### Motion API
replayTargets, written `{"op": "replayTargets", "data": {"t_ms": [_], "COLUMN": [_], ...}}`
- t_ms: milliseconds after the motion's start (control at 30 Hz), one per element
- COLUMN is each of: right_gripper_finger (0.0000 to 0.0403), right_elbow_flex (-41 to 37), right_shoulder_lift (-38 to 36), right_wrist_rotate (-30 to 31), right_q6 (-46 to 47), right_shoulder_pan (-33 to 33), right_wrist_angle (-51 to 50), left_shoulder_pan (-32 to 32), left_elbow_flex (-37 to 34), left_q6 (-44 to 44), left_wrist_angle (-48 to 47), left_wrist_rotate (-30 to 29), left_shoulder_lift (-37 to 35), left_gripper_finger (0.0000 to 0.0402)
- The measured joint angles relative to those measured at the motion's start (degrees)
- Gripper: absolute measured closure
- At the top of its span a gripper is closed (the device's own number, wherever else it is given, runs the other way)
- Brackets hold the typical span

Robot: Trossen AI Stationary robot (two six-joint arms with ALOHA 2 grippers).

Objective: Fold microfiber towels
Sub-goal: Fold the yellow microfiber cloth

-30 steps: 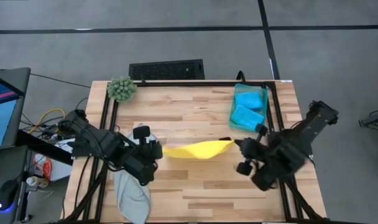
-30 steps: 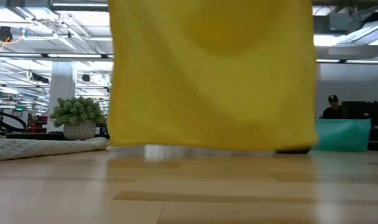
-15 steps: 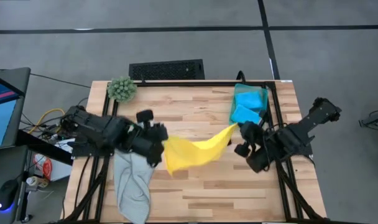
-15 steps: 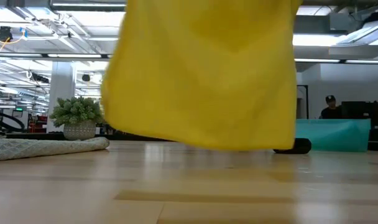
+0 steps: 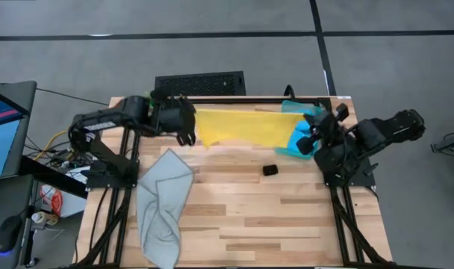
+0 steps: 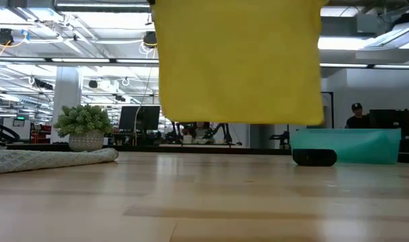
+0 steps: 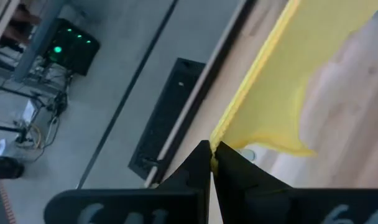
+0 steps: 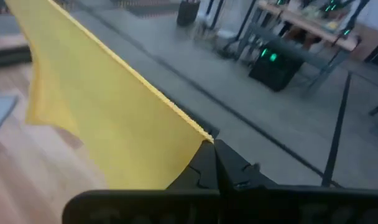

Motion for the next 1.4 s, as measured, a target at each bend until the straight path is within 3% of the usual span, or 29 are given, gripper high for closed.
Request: {"op": "replayTargets", "data": {"t_ms": [300, 467, 633, 767, 900, 1133, 1233, 1400], "right_gripper_finger": [0.0403, 0.0403, 0.0403, 0.0403, 0.0403, 0.0403, 0.0403, 0.0403], "right_elbow_flex": [0.05, -0.01, -0.04, -0.04, -0.04, -0.04, -0.04, -0.04], "right_shoulder_lift": [-0.26, 2.59, 4.49, 4.67, 4.66, 4.66, 4.66, 4.66], "right_wrist_rotate": [4.24, 4.18, -0.45, -3.03, -4.58, -5.18, -5.17, -5.14], "right_q6": [-1.25, -1.83, -3.82, -2.82, -0.97, 0.55, 0.55, 0.55], "right_shoulder_pan": [-0.2, -1.61, -1.85, 0.27, 3.07, 6.12, 6.51, 6.45], "right_wrist_angle": [3.11, 5.05, 4.73, 4.46, 4.4, 4.27, 4.27, 4.34], "left_shoulder_pan": [6.96, 7.74, 5.61, 2.94, 0.96, -2.1, -2.93, -4.21], "left_elbow_flex": [0.08, -0.02, -1.04, -9.66, -25.31, -52.65, -57.41, -57.9], "left_q6": [3.82, 4.19, 2.46, 3.18, 4.41, 5.74, 4.15, 4.01], "left_wrist_angle": [-0.99, -0.94, 0.38, 8.81, 23.36, 56.37, 62.59, 65.2], "left_wrist_rotate": [0.2, 8.29, 11.47, 13.03, 14.64, 30.69, 35.24, 40.3], "left_shoulder_lift": [-1.91, -1.64, -1.82, -2.53, -3.47, -3.3, -3.3, -3.3], "left_gripper_finger": [0.0397, 0.0398, 0.0398, 0.0398, 0.0395, 0.0352, 0.033, 0.0304]}}
